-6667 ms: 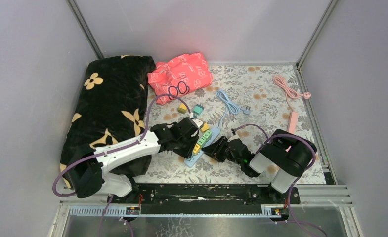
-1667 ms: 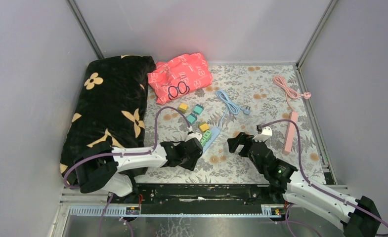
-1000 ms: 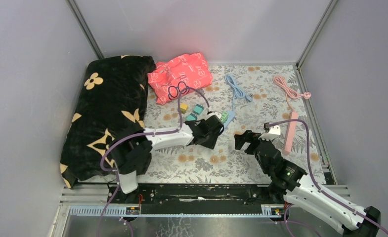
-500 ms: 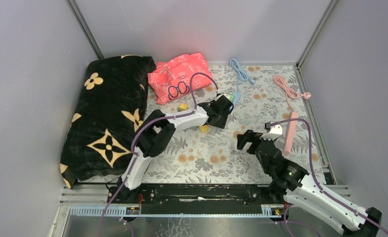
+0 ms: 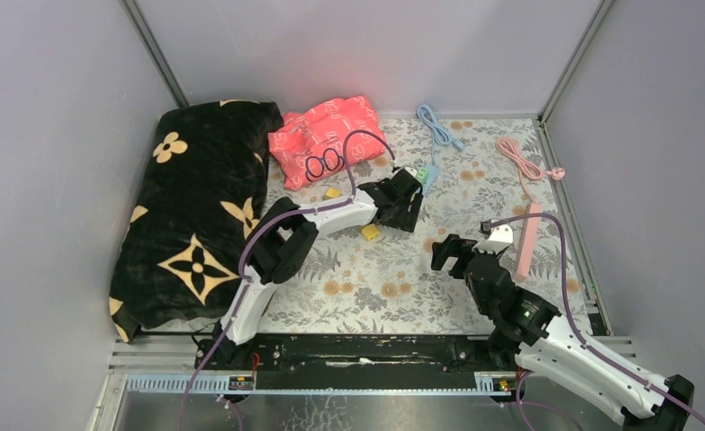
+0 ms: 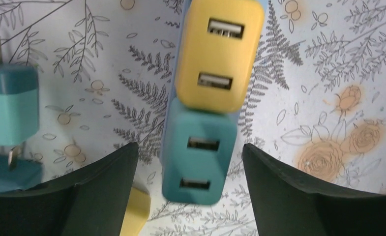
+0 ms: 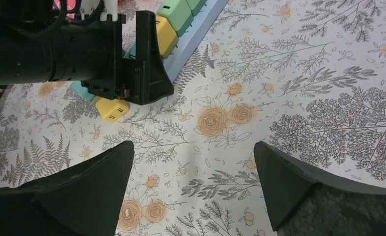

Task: Insert the plug
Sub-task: Move the socket to the center of the board.

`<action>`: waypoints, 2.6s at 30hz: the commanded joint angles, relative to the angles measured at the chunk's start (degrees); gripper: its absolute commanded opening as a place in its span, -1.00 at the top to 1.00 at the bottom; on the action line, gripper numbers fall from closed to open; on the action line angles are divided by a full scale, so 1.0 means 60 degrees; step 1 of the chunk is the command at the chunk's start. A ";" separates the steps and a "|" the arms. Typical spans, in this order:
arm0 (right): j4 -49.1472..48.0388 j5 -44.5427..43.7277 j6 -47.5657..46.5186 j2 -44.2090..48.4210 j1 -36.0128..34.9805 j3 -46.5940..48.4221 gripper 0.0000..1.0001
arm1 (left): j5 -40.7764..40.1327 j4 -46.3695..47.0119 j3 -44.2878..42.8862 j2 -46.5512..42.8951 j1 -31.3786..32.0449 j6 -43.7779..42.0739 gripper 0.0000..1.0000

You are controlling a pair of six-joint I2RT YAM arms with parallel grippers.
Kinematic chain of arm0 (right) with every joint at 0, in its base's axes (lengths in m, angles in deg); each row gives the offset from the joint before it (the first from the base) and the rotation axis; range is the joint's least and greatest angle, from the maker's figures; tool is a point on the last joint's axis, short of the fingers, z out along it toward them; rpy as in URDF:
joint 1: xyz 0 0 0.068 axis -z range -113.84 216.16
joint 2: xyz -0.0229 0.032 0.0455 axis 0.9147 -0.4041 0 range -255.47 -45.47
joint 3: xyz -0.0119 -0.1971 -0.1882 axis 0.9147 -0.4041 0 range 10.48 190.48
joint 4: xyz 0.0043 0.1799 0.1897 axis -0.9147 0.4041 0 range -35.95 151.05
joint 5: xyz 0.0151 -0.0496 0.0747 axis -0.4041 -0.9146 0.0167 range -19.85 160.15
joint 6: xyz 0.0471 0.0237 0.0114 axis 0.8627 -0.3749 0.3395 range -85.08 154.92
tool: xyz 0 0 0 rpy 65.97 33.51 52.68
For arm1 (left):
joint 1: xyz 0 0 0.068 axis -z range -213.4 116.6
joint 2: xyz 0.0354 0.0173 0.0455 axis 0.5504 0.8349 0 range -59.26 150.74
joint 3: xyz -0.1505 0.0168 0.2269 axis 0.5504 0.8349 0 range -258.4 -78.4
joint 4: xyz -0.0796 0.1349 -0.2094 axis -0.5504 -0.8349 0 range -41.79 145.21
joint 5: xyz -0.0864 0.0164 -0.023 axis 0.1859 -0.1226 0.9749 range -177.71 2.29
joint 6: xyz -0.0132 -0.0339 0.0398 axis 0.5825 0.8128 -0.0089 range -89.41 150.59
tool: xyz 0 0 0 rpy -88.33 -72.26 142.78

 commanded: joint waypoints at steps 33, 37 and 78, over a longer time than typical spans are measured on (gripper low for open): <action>0.4072 0.1251 -0.1163 -0.5086 0.3850 0.5270 -0.98 | -0.2690 -0.2176 0.5808 -1.1708 -0.0162 -0.1508 -1.00; 0.3928 0.1695 -0.1546 -0.5442 0.5358 0.5424 -0.98 | -0.2894 -0.1819 0.6417 -1.2238 -0.0401 -0.1663 -1.00; 0.1336 0.5327 -0.1315 -0.9557 1.1501 0.4171 -0.36 | -0.1552 -0.1248 0.7277 -1.3137 -0.1887 -0.1495 -1.00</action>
